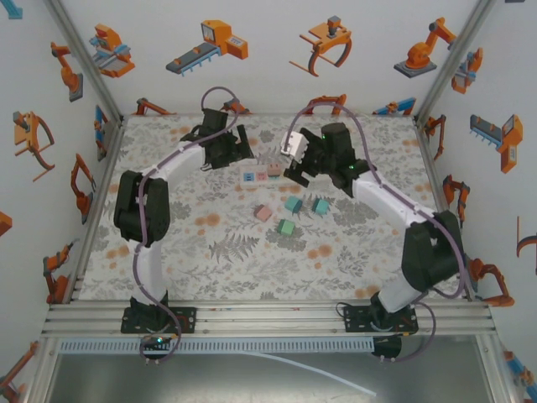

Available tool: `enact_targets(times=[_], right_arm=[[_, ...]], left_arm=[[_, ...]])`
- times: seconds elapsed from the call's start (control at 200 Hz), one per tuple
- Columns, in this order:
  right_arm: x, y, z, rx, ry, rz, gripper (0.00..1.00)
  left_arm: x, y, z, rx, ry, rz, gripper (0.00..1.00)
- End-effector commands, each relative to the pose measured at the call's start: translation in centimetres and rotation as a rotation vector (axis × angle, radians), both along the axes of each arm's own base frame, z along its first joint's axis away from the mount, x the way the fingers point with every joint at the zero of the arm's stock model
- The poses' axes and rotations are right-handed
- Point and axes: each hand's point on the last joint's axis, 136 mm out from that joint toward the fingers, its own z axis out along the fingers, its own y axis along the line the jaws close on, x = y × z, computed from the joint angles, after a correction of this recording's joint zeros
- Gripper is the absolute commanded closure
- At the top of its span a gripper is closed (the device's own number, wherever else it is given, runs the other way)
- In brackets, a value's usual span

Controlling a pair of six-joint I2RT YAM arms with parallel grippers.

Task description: Pull the plug off the socket

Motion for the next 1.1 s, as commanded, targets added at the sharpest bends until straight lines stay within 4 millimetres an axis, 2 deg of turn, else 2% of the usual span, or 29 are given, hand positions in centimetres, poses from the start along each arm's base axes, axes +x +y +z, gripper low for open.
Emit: enact_targets(times=[0.0, 0.145, 0.39, 0.606, 0.781, 0.901, 1.031, 1.096], right_arm=[[0.4, 1.2, -1.1, -0.095, -0.029, 0.164, 0.16], [1.8, 2.5, -3.2, -0.109, 0.046, 0.232, 0.16], [2.5, 4.8, -5.0, -0.064, 0.201, 0.343, 0.18], [3.9, 5.3, -7.9, -0.089, 0.258, 0.334, 0.25], [4.7, 5.5, -9.3, -0.097, 0.279, 0.319, 0.31], [4.7, 5.7, -9.9, -0.085, 0.299, 0.327, 0.38], [4.7, 5.9, -10.5, -0.077, 0.318, 0.331, 0.55], [4.7, 5.9, -10.7, -0.074, 0.327, 0.326, 0.57]], left_arm=[[-0.1, -0.1, -1.1, -0.03, 0.077, 0.0, 0.16], [0.0, 0.0, -2.5, -0.052, 0.122, 0.015, 0.22], [-1.0, -0.9, -4.2, -0.119, 0.226, -0.031, 0.29], [-2.0, -1.5, -5.8, -0.149, 0.293, -0.044, 0.38], [-2.6, -1.4, -6.9, -0.151, 0.328, -0.048, 0.43], [-3.1, -1.1, -7.8, -0.129, 0.347, -0.051, 0.44], [-3.6, -0.8, -8.5, -0.112, 0.362, -0.055, 0.45], [-3.8, -0.7, -8.8, -0.104, 0.368, -0.055, 0.46]])
